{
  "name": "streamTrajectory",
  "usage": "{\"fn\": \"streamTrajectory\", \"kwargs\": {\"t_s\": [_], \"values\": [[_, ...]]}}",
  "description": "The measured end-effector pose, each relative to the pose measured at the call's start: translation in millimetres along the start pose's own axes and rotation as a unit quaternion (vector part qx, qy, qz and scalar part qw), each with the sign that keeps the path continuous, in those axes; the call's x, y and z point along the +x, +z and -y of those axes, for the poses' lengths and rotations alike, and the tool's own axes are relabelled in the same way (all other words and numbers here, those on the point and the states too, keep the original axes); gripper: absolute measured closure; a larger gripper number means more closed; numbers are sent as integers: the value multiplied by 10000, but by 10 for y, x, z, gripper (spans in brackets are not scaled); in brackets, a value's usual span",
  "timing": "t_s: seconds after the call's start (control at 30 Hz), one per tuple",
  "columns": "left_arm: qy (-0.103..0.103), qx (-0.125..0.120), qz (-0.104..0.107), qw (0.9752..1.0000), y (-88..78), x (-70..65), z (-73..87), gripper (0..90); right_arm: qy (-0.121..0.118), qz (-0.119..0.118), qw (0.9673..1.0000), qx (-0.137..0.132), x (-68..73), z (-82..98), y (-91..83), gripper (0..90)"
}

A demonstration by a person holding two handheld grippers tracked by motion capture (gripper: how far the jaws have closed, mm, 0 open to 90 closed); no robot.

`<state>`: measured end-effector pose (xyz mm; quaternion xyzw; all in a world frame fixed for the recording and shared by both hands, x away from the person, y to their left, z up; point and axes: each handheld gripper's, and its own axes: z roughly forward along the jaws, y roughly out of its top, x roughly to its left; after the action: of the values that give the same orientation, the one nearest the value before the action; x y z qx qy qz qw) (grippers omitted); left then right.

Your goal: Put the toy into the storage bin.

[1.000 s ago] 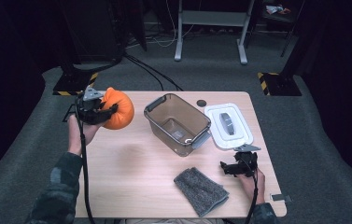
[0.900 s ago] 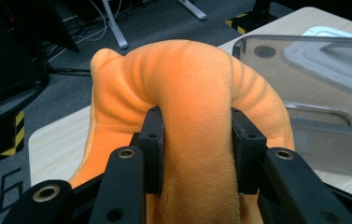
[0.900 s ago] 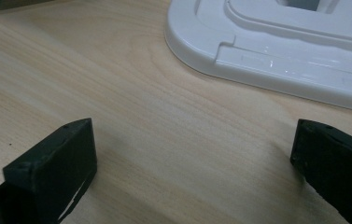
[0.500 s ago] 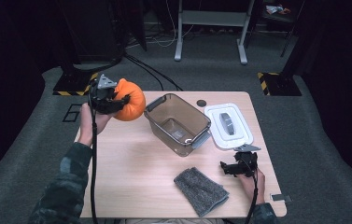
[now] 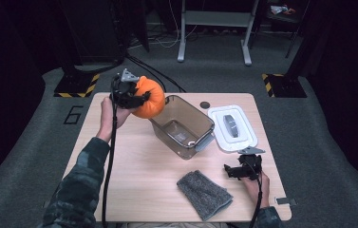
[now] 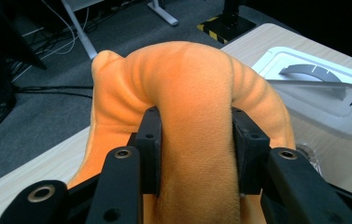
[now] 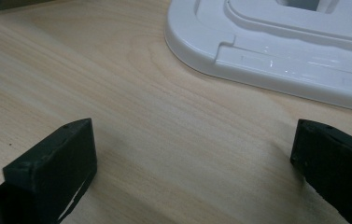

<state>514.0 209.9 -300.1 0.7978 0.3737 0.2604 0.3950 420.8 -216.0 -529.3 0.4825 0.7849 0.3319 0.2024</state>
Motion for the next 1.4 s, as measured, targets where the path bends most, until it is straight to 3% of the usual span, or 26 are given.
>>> {"fn": "streamTrajectory", "kwargs": {"t_s": [0.6,1.03,1.4], "values": [[-10,94,410,9991,497,-338,-125,608,40,37,10000,-14,4,-1,4,0],[-68,213,650,9976,757,-472,-23,605,38,44,10000,-18,2,-1,4,0],[-114,362,794,9961,868,-483,98,602,40,39,10000,-17,1,-1,4,0]]}}
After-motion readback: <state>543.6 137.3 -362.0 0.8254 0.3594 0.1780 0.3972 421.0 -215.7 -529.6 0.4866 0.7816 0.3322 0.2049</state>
